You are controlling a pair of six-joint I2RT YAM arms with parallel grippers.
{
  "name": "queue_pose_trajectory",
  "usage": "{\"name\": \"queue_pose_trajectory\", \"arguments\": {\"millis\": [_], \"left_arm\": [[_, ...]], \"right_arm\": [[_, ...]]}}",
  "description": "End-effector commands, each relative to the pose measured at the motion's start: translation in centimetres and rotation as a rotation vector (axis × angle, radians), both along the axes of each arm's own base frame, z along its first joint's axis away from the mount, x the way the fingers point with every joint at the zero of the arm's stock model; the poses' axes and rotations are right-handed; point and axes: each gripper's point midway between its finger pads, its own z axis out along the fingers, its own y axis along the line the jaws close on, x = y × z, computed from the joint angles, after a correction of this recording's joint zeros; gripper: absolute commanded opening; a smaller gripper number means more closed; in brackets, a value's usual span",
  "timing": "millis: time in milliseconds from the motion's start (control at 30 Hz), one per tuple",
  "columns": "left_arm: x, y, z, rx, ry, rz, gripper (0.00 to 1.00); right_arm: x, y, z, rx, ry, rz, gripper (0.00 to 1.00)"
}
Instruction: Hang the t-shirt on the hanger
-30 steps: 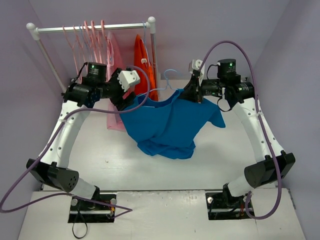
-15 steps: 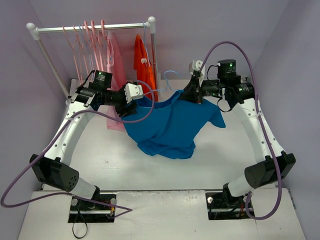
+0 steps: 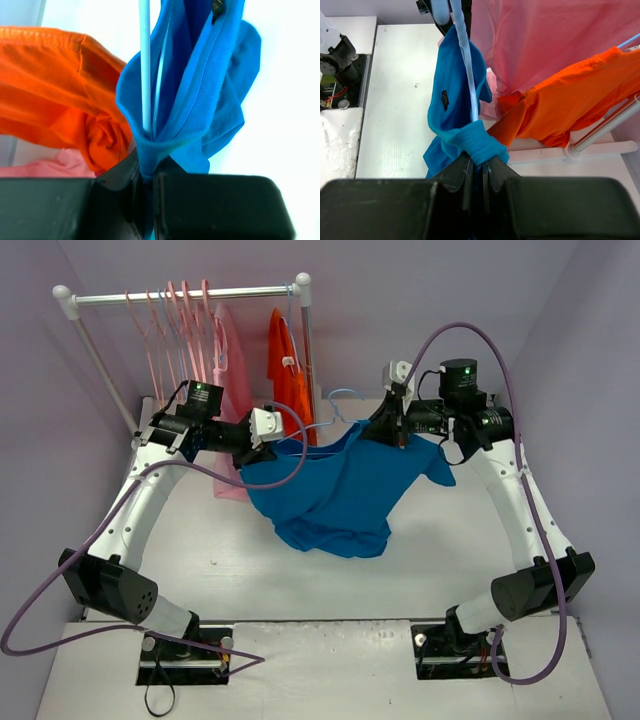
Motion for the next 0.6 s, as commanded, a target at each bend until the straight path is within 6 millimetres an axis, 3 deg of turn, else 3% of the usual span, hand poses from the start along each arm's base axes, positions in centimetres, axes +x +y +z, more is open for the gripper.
{"name": "queue_pose_trajectory", "arguments": {"millis": [0,233,567], "left_arm": [[-1.6,-1.7,5.0,-0.135,-0.113,-0.116,0.00],[-2.4,-2.3,5.7,-0.164,-0.104,-0.144,0.14],[-2.4,-2.9,6.1,-0.173,-0.102,-0.156,0.15]], "right_arm": [[-1.3,0.0,2.8,0.052,-0.094,0.037,0.00],[-1.4,0.1,2.6,0.054,-0.078,0.043,0.00],[-1.5,0.1,2.2,0.052,-0.068,0.041,0.00]]}}
